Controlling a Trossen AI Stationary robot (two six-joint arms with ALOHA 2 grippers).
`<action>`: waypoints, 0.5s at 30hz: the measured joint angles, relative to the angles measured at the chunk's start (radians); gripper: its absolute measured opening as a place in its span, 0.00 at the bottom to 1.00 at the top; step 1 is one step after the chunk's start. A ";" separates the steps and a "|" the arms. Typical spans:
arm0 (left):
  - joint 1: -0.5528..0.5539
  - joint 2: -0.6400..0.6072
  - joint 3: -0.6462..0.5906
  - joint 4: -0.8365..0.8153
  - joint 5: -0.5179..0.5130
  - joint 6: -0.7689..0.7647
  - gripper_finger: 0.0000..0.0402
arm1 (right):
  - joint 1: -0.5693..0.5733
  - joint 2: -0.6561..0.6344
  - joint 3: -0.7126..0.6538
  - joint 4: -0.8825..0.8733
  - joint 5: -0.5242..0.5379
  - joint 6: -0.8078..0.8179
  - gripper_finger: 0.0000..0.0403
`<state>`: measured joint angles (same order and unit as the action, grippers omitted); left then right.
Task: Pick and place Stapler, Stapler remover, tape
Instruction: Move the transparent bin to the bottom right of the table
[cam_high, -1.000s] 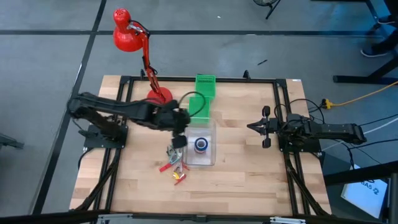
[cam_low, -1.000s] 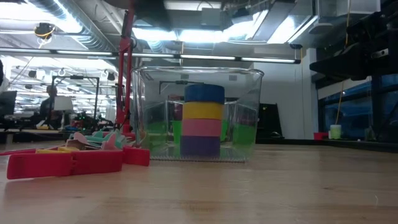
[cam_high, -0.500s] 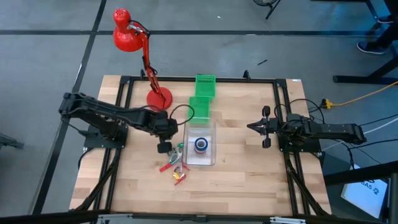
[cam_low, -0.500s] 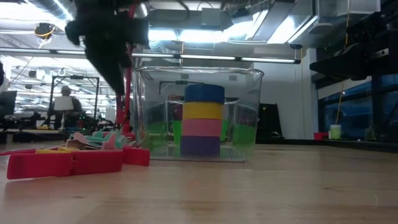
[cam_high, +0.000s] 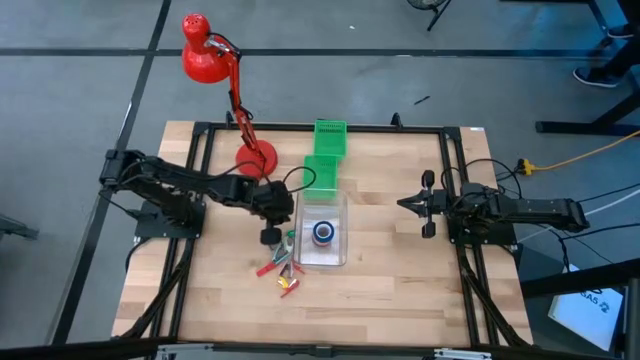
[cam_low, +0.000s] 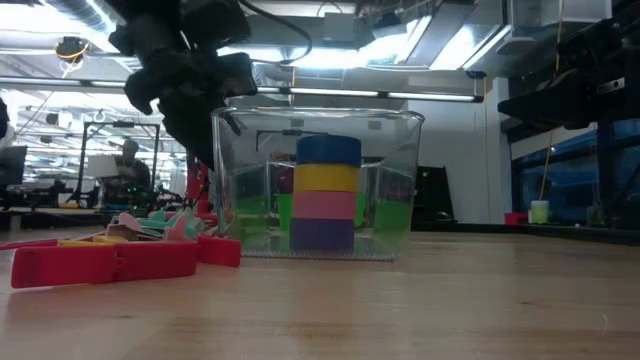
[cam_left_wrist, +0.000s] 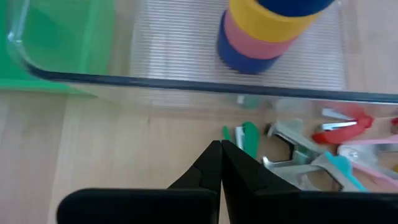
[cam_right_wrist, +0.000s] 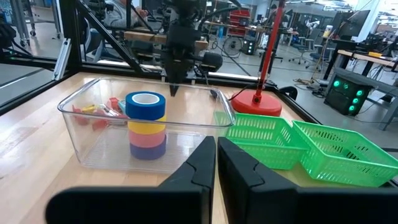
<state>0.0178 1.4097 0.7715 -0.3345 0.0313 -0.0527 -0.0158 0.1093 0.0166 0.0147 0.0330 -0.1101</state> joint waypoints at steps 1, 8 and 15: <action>0.004 0.000 -0.006 0.014 0.000 0.013 0.00 | 0.000 0.000 0.000 0.000 0.000 0.000 0.05; 0.023 0.066 0.003 0.089 -0.015 0.046 0.00 | 0.000 0.000 0.000 0.000 0.000 0.000 0.05; 0.060 0.171 0.035 0.108 -0.148 -0.037 0.01 | 0.000 0.000 0.000 0.000 0.000 0.000 0.05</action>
<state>0.0781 1.5812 0.8070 -0.2268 -0.1172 -0.0893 -0.0155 0.1093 0.0166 0.0147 0.0330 -0.1104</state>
